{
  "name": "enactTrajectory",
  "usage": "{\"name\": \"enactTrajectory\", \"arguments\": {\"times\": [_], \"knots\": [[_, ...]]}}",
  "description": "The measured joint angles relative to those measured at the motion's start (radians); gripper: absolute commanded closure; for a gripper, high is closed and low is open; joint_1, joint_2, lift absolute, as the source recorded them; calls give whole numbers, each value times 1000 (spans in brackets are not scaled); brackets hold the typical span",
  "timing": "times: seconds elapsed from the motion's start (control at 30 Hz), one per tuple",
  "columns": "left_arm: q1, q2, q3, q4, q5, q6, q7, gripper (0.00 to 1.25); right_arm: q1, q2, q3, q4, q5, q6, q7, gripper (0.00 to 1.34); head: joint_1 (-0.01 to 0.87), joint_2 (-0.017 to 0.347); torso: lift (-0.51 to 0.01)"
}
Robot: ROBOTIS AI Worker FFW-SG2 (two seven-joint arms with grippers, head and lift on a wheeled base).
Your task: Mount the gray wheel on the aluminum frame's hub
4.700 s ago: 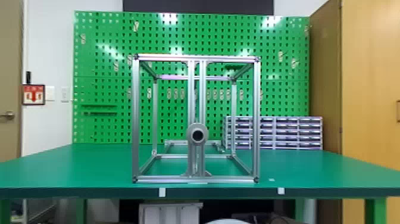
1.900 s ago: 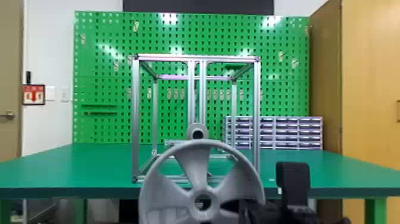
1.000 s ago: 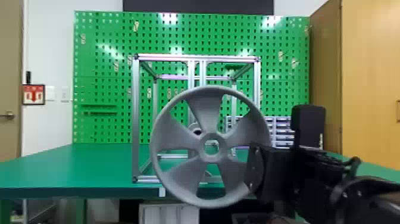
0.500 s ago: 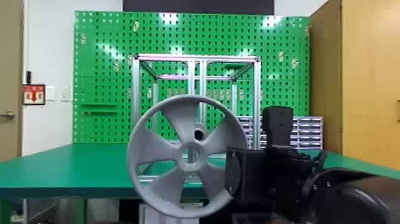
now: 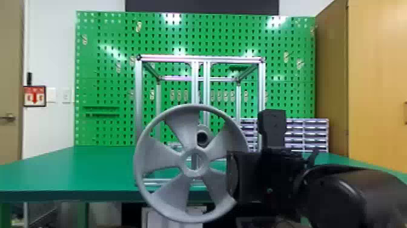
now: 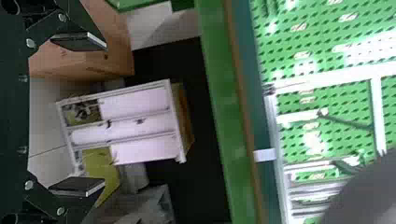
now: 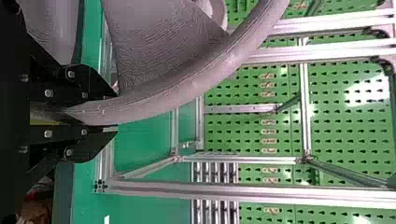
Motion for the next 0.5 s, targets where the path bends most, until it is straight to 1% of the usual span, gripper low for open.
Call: {"name": "enactTrajectory", "arguments": {"times": [0.07, 0.2, 0.5], "knots": [[-10, 2, -12, -30, 11, 18, 17, 248, -1, 0, 0, 5, 16, -1, 0, 1110, -5, 6, -499], [-22, 6, -24, -66, 20, 33, 26, 248, -7, 0, 2, 7, 36, 0, 0, 1110, -5, 6, -499], [-24, 15, -32, -92, 29, 45, 47, 248, -20, 0, 6, -4, 48, 3, 0, 1110, -5, 6, -499]]}}
